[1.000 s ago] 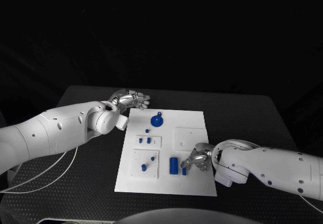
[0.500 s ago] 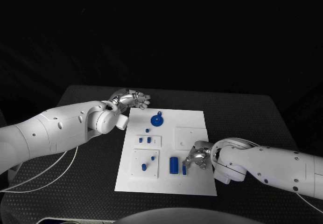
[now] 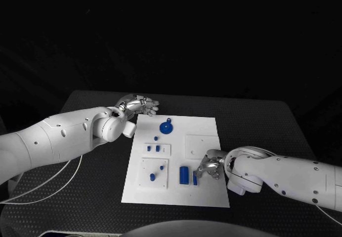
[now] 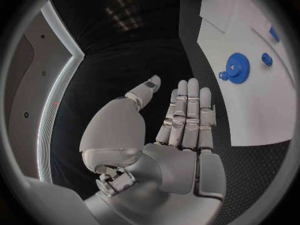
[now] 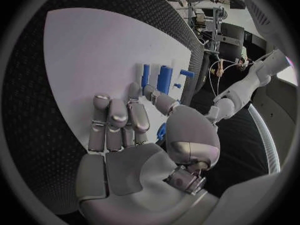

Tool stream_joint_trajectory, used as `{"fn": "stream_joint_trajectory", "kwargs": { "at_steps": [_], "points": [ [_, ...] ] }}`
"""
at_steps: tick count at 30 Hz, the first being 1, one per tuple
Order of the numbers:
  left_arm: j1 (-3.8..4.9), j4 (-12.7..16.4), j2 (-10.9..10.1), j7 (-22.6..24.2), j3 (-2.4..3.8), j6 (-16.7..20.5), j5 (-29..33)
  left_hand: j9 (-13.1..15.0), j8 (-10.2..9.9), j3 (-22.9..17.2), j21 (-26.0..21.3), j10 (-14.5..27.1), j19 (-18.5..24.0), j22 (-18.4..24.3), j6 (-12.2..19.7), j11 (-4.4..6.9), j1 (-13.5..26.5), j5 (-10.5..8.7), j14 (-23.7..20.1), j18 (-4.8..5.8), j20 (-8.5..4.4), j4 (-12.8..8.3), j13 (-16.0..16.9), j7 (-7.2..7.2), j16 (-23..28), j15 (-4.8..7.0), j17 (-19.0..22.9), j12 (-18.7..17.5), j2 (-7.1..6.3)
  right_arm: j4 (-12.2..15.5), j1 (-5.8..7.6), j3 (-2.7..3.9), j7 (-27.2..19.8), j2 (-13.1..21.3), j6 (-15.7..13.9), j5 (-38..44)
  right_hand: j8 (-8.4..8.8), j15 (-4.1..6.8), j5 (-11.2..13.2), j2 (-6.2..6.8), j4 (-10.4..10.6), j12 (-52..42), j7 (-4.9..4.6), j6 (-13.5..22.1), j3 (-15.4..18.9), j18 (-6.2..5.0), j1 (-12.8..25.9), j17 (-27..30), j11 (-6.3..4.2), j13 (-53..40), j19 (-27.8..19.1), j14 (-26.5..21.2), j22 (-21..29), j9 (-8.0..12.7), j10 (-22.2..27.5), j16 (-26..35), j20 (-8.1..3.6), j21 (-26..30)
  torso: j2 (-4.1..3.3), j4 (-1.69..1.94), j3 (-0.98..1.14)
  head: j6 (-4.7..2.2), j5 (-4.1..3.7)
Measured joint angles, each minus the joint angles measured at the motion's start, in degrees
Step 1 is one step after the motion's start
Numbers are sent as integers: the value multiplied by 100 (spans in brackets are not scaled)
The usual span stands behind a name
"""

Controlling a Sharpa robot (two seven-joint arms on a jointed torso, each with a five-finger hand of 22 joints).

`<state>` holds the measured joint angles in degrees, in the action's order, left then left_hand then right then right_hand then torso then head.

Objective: Assemble the parts on the task board

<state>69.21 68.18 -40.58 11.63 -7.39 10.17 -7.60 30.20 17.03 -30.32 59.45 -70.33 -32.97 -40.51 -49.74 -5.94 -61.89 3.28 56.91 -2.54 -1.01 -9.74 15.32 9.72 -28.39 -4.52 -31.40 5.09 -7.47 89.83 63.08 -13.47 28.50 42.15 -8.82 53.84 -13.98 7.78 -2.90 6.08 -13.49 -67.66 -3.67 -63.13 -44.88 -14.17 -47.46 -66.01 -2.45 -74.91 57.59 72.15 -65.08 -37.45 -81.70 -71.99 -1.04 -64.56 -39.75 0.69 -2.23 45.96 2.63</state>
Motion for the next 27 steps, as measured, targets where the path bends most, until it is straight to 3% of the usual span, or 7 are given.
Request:
{"fn": "stream_joint_trajectory", "kwargs": {
  "at_steps": [4, 8, 11, 17, 20, 23, 27],
  "points": [
    [0, -27, 13, 0, 0, 0, 0, 0, 0, 0, 0, 0, 0, 0, 0, 0, 0, 0, 0, 0, 0, 0, -4, 0, 0, 0, -6, 0, 0, 11, 28, -4, -45, 111, 52, -173, 19, -30, -5, 678, 267, 147, -55, 82, 267, 6, 399, 53, 53, 0, -27, -33, 34, 27, 116, 43, 27, 0, 7, -2, 0, -44, -15],
    [0, -81, 46, 4, 0, 0, -1, 0, 0, 0, 0, 0, 0, 0, 0, 0, 0, 0, 0, 0, 0, 0, -4, 0, 0, 0, -6, 0, 0, 5, 125, 55, -110, 194, 80, -382, 148, -66, -5, 960, 482, 340, -140, 347, 822, 19, 954, 50, 119, 58, -130, -156, 56, 58, 302, 66, 62, 23, 12, -7, 1, -136, -44],
    [-1, -142, 72, 15, 0, 0, 4, 1, 0, 0, 0, 0, 0, 1, 0, 0, 0, 0, 0, 0, 0, 0, -4, 0, 0, 0, -5, 0, 0, -61, 230, 165, -213, 224, 59, -509, 208, -64, -5, 863, 279, 470, -166, 502, 1394, -10, 1302, 24, 136, 107, -267, -269, 67, 44, 460, 69, 20, 71, 15, -13, 1, -231, -71],
    [-3, -280, 95, 40, -4, 2, 33, 1, 7, 14, -6, 0, 0, -7, 0, 0, 0, 0, 0, 0, 0, 14, -3, 0, 0, 0, -22, 0, 0, -732, 418, 358, -797, 206, -82, -979, 312, -116, -5, 838, 193, 533, -236, 710, 1487, -35, 1289, 21, 195, 150, -307, -321, 100, 86, 524, 88, -1, 91, 55, -37, 5, -491, -135],
    [-3, -340, 93, 57, -4, 2, 42, 1, 27, 14, -23, 0, 0, -7, 0, 0, 0, 0, 21, 1, 0, 14, -3, 0, 23, -21, -32, 0, 0, -1145, 455, 425, -1208, 123, -136, -1293, 313, -136, -22, 625, 23, 542, -250, 725, 1546, -34, 1176, 21, 223, 161, -307, -341, 100, 93, 554, 88, 0, 93, 97, -46, 14, -609, -153],
    [16, -473, 111, 82, -4, 2, 52, 1, 51, 14, -23, 0, 0, -14, -15, 0, 0, 0, 21, 2, 0, 14, -3, -15, 23, -21, -47, 8, 0, -1714, 488, 565, -1828, -63, -189, -1738, 312, -164, -162, 243, -248, 859, -256, 750, 1621, -23, 940, 27, 229, 335, -400, -410, 112, 103, 758, 156, 31, 133, 164, -55, 31, -762, -168],
    [44, -706, 181, 137, 1, -2, 76, 1, 57, 14, -23, 0, 0, -20, -42, 0, 0, 0, 21, 3, 0, 14, -3, -42, 46, -21, -62, 23, 0, -2526, 502, 713, -2549, -456, -214, -2252, 323, -228, -137, -128, -303, 1349, -281, 794, 1819, -3, 510, 225, 278, 644, -825, -785, 204, 154, 1204, 530, 230, 398, 260, -60, 52, -963, -181]
  ]
}}
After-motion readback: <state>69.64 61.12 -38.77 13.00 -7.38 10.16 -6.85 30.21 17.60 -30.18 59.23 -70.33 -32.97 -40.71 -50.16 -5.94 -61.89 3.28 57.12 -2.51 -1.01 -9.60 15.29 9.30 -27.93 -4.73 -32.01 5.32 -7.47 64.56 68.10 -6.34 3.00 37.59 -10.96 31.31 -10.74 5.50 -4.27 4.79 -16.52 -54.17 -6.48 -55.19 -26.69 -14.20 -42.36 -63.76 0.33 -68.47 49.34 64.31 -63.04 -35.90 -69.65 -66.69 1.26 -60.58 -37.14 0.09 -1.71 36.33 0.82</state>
